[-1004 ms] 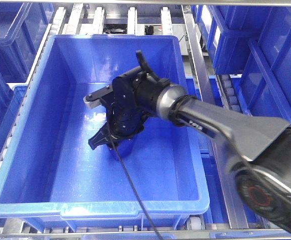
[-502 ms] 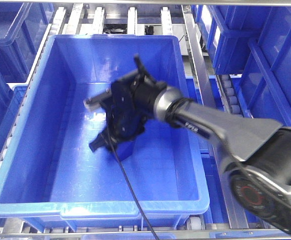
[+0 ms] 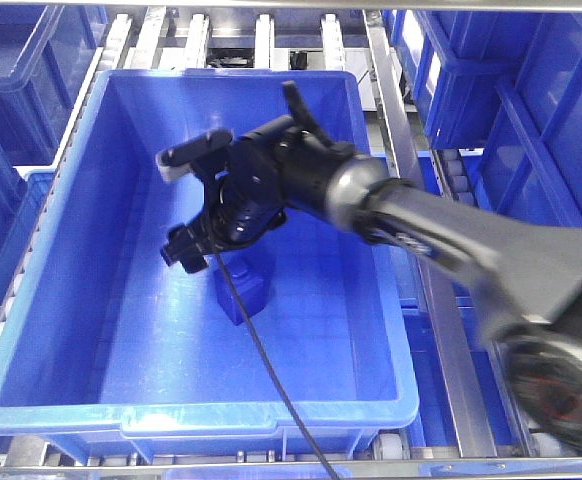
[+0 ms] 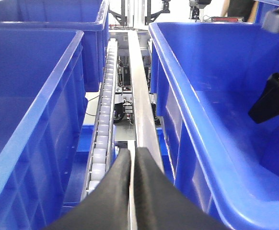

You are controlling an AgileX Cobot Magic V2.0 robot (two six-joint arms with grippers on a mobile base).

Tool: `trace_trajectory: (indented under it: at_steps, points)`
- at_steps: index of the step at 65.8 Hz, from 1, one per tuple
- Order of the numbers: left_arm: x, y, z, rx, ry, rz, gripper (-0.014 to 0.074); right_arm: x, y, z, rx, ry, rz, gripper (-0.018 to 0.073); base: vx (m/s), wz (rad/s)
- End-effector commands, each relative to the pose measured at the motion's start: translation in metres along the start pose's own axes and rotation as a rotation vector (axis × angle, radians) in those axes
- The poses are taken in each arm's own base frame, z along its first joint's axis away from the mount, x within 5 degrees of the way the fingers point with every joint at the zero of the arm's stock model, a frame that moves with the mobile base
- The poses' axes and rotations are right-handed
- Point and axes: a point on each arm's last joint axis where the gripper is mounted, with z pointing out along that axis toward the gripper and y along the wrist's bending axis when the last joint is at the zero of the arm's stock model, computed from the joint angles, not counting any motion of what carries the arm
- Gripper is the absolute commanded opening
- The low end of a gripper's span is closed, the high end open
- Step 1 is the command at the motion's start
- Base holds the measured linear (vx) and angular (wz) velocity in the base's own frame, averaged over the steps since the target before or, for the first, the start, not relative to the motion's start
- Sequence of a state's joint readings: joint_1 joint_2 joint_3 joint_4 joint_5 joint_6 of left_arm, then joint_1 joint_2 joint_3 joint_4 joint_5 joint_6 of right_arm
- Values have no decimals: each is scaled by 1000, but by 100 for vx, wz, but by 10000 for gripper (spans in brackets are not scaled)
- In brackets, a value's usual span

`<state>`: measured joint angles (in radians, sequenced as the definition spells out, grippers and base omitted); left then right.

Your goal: Pour parts from conveyor to right shelf

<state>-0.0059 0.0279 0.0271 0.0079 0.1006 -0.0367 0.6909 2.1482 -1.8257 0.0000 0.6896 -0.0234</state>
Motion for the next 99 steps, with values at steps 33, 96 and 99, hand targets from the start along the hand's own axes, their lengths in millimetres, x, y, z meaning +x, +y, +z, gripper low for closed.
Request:
trace_trajectory:
  at_steps: [33,96,99]
  points:
    - [-13,0,0,0,-80,-17,-6,57,6,-127,13,-510,-53,396,0,0]
    - [-13,0,0,0,-80,-17,-6,186,-48,-265,294,-867,105,-5,0,0]
    - [-13,0,0,0,-80,-17,-6,196,-46,-266,306,-924,100,-5,0,0]
